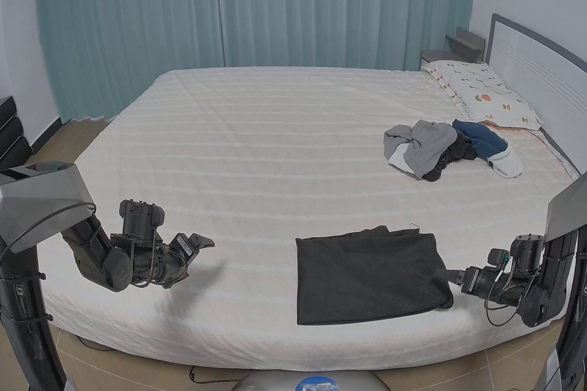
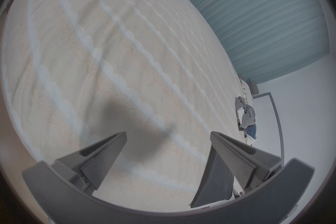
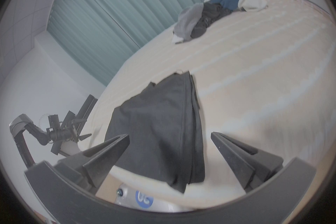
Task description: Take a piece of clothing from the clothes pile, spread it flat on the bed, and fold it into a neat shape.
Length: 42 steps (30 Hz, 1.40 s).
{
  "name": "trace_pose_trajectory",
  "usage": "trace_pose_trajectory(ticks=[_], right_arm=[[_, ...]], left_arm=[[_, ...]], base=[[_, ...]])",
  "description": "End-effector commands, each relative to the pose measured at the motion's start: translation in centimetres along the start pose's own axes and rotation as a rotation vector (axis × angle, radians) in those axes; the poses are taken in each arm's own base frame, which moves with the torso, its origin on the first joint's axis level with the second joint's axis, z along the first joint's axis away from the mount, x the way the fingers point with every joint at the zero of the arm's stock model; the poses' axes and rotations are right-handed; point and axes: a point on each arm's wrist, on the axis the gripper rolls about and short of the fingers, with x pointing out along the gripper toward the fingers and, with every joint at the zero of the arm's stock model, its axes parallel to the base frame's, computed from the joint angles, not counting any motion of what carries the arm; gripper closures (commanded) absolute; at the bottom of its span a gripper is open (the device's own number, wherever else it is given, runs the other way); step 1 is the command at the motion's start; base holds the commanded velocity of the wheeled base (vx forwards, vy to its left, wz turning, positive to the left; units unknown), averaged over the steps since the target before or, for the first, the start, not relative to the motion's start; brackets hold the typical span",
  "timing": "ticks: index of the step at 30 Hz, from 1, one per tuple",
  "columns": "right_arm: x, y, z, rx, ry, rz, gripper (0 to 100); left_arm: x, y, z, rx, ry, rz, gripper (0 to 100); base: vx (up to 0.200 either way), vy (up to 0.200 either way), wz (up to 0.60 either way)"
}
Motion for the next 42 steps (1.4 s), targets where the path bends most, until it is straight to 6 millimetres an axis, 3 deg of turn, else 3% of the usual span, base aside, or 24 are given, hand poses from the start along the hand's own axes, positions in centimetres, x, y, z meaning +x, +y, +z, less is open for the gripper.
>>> trace_pose_trajectory(ticks=[1,9,15,23,24,42], right_arm=[[3.0,-0.6,2.1,-0.018,-0.081,-0.022,0],[7.7,-0.7,4.5,0.037,-0.075,-0.047,0],[10.6,-0.9,4.9,0.061,-0.077,-0.063,0],[11.9,-1.3,5.3,0.078,-0.101,-0.067,0],[12.0,-1.2,5.4,0.086,-0.107,-0.065,100],[11.7,-1.6,6.3,0.164,-0.146,-0.062,100]], left_arm=[[0.0,0.0,0.0,0.000,0.000,0.000,0],[0.0,0.1,0.0,-0.001,0.001,0.002,0],[0.0,0.0,0.0,-0.001,0.001,0.001,0],[0.1,0.0,-0.2,0.002,0.005,0.001,0],[0.1,0.0,-0.2,0.003,0.006,0.002,0],[0.3,0.0,-0.2,0.004,-0.006,0.013,0]], base=[[0.000,0.000,0.00],[0.000,0.000,0.00],[0.000,0.000,0.00],[0.000,0.000,0.00],[0.000,0.000,0.00],[0.000,0.000,0.00]])
